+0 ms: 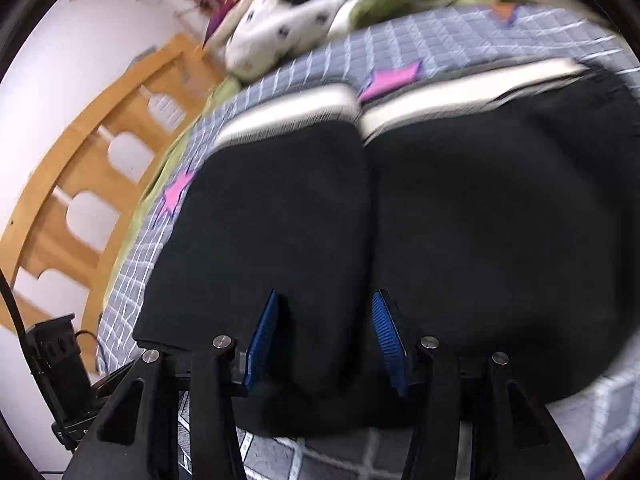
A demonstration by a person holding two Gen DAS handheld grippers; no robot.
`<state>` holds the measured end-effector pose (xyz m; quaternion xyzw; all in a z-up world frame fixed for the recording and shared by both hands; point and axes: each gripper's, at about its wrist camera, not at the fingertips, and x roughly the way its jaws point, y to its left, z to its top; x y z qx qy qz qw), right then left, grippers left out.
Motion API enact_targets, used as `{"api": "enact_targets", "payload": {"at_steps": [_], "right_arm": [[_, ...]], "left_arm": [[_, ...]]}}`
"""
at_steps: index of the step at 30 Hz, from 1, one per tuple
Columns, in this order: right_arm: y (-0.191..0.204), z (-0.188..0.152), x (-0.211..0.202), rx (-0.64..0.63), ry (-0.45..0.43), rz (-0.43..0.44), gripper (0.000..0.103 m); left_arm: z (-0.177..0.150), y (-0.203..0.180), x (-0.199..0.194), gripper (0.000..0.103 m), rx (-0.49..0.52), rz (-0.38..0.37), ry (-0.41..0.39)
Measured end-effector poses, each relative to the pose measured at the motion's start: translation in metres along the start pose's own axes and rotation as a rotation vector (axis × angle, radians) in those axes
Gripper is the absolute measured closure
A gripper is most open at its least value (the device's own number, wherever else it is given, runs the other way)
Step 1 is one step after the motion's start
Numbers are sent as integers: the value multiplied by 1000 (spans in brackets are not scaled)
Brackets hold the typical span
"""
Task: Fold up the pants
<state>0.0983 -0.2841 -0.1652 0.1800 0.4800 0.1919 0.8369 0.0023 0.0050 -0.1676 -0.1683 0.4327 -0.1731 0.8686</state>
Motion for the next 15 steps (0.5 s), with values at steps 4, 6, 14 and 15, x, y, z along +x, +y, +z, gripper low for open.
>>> {"api": "enact_targets", "payload": {"at_steps": [4,6,14,15], "right_arm": [[10,1,-7,-62,-66,43,85],[11,7,-26,-61,-115,91,85],[9,23,-113,-203,-308,18,86],[1,26,-124,-216,-330,-16,87]], "left_arm": [[-6,-20,14,44,45,44,-10],[-8,-28,18,44,92,91,-29],[-4,-62,26,44,151,181,-72],[-3,-66,27,44,160,179,-77]]}}
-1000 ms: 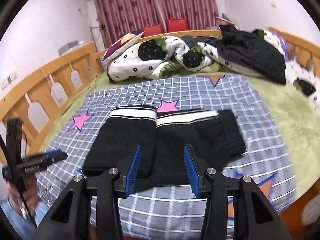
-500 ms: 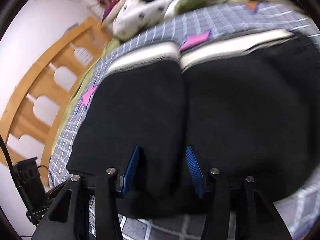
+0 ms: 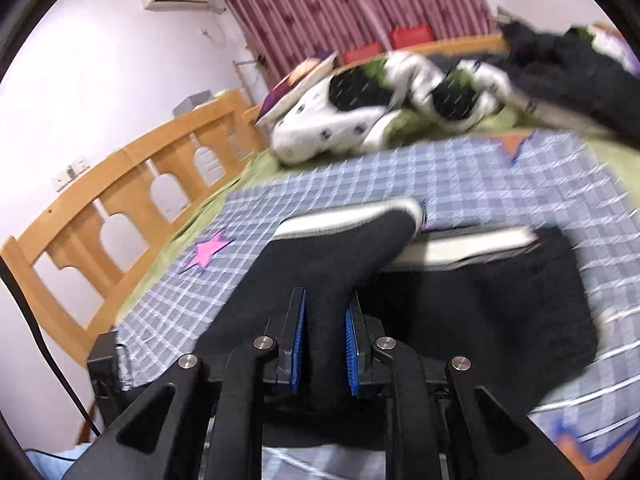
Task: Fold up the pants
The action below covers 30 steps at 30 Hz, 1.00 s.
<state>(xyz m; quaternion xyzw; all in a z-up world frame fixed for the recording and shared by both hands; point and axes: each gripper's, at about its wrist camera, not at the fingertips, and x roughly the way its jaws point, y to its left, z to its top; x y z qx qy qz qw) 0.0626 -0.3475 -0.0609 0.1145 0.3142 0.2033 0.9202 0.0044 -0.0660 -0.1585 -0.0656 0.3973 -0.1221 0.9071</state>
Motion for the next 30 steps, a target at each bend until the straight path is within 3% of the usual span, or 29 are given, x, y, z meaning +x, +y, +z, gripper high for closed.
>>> {"api": "enact_targets", "payload": {"at_steps": [4,7,9,10,13,16,18,20,22,23,26,28,29,30], "right_arm": [[-44,10,-48,-19,-102,-127,87],[-84,-5,-52,29,-78,-218,86],[-110,-23,-34,87,-2,-265,86],[-125,-36,-21,130,49,-284,86],[-141,-56,-16,192,68,-247,86],[-135,-54,-47,217,-49,-215,86],[-134,-58,-35,207,11,-277,86],[-139,-68,-12,206,106,-325,86],[-131,-65,-16,164,96,-340,84],[-129,-62,-20,157,92,-340,82],[-127,-54,-32,162,81,-350,76],[-129,-43,-37,148,62,-358,58],[-130,-38,-37,140,63,-357,55],[-131,-30,-34,133,71,-360,51]], "left_arm": [[5,-21,1,42,48,-62,-5],[5,-39,10,44,88,-67,6],[3,-46,21,54,98,-42,41],[2,-48,23,75,104,-58,51],[-3,-46,21,81,117,-64,44],[-8,-37,22,82,84,-88,55],[-8,-33,21,82,58,-98,66],[-6,-33,20,78,43,-106,75],[-4,-32,16,76,56,-121,105],[-4,-31,11,67,79,-120,118],[-8,-22,-13,56,132,-120,92],[-4,-8,-28,47,101,-125,65],[0,-2,-33,40,80,-125,55],[6,3,-35,39,58,-129,45]]}}
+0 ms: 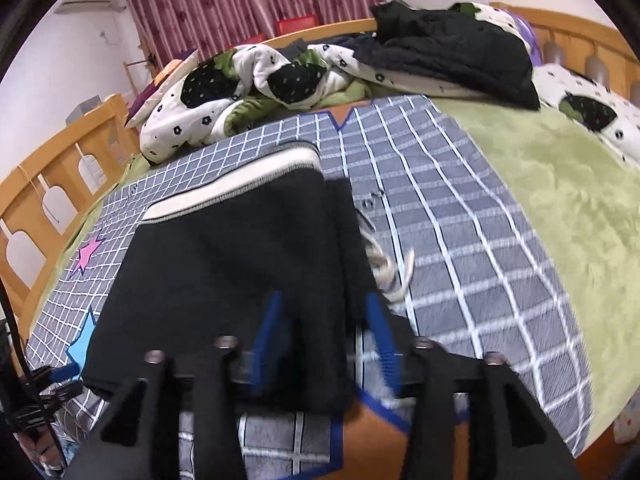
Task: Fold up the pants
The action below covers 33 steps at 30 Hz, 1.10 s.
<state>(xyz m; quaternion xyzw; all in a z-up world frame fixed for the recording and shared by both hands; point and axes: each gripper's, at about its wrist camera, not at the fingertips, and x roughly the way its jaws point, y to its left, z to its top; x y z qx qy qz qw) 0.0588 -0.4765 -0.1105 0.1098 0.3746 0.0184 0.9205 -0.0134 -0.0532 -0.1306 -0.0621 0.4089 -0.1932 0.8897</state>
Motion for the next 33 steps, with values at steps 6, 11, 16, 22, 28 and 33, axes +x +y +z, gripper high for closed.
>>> {"api": "enact_targets", "payload": {"at_steps": [6,11,16,22,28,33], "right_arm": [[9,43,41,-4,70,8,40],[-6,45,93,28,189,7,39],[-18,35,98,43,149,97,39],[-21,44,124,77,260,235,42],[-10,52,77,174,148,259,79],[53,65,40,111,100,234,81]], "left_arm": [[64,21,31,39,-134,-23,-6],[97,25,101,41,-200,-117,55],[105,33,162,41,-302,-197,124],[116,30,170,77,-326,-244,137],[140,18,121,87,-269,-251,19],[160,57,63,88,-289,-205,-49]]}}
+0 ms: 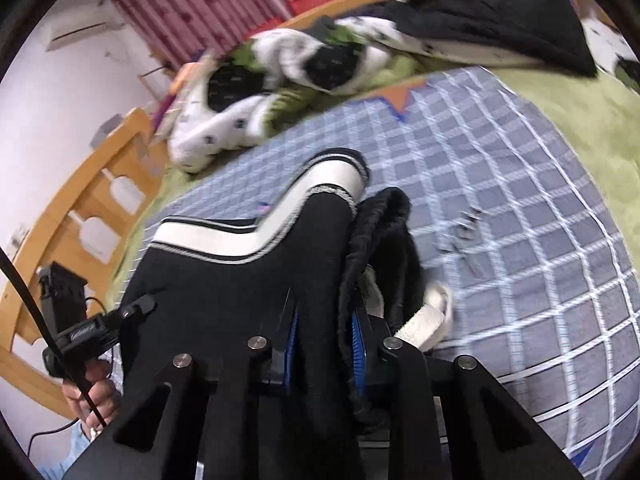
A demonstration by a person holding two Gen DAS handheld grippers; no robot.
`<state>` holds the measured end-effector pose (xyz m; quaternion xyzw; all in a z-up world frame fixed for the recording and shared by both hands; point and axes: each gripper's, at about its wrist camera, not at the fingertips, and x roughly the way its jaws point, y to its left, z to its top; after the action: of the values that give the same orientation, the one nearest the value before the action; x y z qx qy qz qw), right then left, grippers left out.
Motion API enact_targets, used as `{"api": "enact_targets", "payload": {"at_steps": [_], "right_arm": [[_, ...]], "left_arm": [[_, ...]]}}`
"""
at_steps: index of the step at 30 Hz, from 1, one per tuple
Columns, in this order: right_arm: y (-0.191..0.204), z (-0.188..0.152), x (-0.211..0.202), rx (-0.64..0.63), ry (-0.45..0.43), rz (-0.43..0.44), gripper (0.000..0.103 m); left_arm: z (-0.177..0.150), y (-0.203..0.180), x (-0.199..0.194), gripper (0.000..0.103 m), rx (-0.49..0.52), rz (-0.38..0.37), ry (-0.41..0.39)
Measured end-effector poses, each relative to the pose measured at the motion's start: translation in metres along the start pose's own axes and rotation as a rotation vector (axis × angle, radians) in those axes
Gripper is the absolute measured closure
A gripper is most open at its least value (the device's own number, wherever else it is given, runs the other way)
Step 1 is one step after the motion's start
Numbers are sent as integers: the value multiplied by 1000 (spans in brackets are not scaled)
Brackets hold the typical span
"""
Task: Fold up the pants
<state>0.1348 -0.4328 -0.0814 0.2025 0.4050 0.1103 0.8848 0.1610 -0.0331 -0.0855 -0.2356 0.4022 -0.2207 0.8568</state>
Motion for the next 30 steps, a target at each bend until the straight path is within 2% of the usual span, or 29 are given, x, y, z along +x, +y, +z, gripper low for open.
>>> {"api": "enact_targets", "payload": {"at_steps": [2,5,7,9,10,11,12,13,14,15,17,18,20,23,25,27,29,30], "right_arm": [[28,1,-2,-9,-7,54,82],[69,2,10,-17,6,160,82],[90,-2,31,-24,26,212,82],[101,-11,66,-19,87,232,81],[102,-18,84,-19,120,220,81],[103,-30,113,-39,179,154,79],[103,-36,128,-64,198,77,67],[102,-42,136,-97,188,26,63],[103,-45,134,-135,162,39,62],[107,-43,129,-157,181,16,57],[116,-37,112,-187,175,-36,60],[123,-33,96,-229,123,-77,61],[135,-23,78,-276,35,-92,61],[146,-5,90,-279,28,-78,61],[153,4,119,-294,50,-102,62],[151,3,162,-287,141,-147,72],[149,5,167,-289,119,-141,87],[147,9,150,-276,83,-87,88]], "left_arm": [[14,20,-30,88,-9,30,-18],[30,55,-66,87,-20,103,6],[31,74,-71,86,2,163,41],[21,102,-59,84,11,233,97],[13,117,-45,80,-1,260,139],[6,127,-33,75,-10,285,157],[-1,137,-25,70,-8,301,153],[-9,144,-21,55,8,303,128],[-13,148,-24,46,18,300,96],[-14,149,-31,46,19,294,70],[-12,150,-47,47,16,314,22],[-9,151,-54,47,9,328,-6],[-1,149,-62,46,9,319,-24],[6,145,-70,46,17,335,-44],[8,145,-74,46,31,343,-50],[4,143,-81,46,59,363,-50],[-1,140,-87,46,101,381,-41],[-3,138,-90,46,133,381,-39]]}}
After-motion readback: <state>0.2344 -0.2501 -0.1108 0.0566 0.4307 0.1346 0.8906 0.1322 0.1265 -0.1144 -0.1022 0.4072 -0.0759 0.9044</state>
